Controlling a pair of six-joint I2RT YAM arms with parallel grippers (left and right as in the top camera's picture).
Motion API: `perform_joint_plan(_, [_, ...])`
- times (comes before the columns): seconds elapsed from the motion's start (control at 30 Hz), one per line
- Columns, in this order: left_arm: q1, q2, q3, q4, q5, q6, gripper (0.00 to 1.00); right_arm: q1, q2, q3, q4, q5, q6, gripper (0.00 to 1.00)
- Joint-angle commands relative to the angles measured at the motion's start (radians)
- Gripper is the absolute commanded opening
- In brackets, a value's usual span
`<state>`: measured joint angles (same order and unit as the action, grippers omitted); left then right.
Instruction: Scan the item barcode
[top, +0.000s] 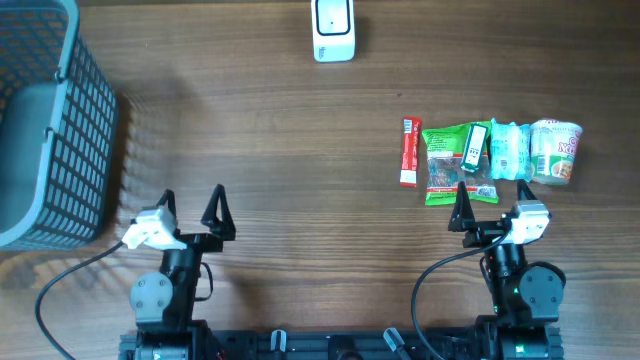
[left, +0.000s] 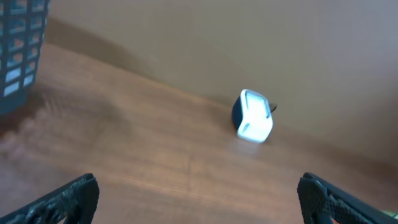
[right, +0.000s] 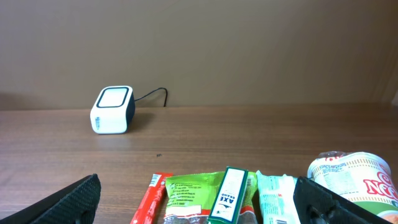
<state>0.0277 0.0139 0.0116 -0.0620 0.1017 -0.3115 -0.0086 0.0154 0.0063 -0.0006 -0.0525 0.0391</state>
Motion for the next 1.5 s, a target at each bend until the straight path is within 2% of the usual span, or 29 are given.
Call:
perform_joint_plan(0.0, [-0.005,-0.01,-0.006,-0.006,0.014,0.202,1.0,-0.005,-0.012,-0.001,0.003,-0.017,-0.013,1.0])
perform_joint_plan(0.13, [-0.005,-0.01,-0.006,-0.006,0.013,0.253,1.0,-0.005,-0.012,-0.001,0.003,-0.017,-0.012,1.0])
perform_joint_plan(1.47, [-0.004,-0.009,-0.006,-0.006,0.013,0.252,1.0,-0.005,-0.012,-0.001,0.003,-0.017,-0.012,1.0])
